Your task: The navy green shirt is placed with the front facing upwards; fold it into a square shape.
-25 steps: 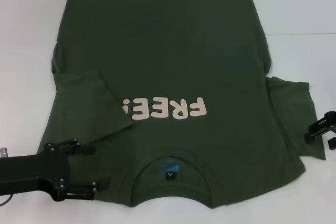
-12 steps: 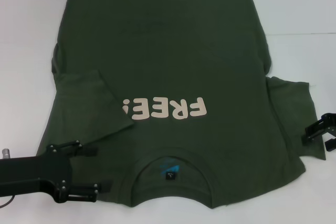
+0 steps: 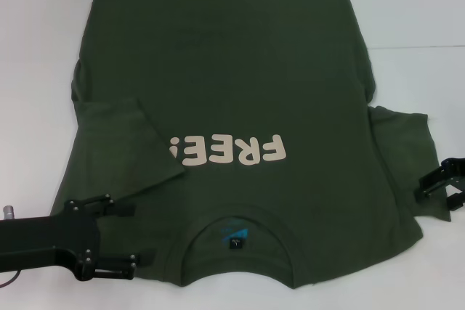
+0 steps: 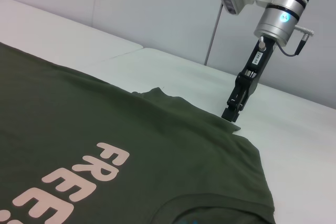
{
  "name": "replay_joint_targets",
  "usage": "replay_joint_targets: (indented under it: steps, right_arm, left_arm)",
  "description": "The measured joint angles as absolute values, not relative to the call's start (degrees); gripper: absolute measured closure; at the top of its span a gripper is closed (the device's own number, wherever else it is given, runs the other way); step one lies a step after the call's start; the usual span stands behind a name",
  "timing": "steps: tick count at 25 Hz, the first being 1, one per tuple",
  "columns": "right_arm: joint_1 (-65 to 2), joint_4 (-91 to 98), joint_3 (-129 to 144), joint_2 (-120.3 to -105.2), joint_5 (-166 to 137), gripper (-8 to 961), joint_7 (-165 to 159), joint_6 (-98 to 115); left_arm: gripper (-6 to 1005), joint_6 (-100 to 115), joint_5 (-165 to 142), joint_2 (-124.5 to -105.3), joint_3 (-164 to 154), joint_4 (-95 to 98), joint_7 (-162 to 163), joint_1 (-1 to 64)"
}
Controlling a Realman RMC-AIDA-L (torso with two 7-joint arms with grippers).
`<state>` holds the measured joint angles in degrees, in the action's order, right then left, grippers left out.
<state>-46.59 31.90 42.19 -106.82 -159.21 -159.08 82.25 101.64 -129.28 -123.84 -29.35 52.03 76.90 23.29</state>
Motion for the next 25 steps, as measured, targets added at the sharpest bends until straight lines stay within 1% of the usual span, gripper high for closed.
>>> replay_joint_targets:
  steps: [12,25]
  right_arm:
    - [-46.67,31.90,42.19,-107.30,-159.04,252,-159.08,82.26]
    - [-47.23,32.06,41.94,-107.42,-158.98,253,-159.08,82.16]
  left_arm:
    - [49,101.60,-129.28,-123.84,-29.35,52.03,76.90,23.29]
    - [50,101.60,-129.28,-123.84,-29.35,52.03,76.90,23.29]
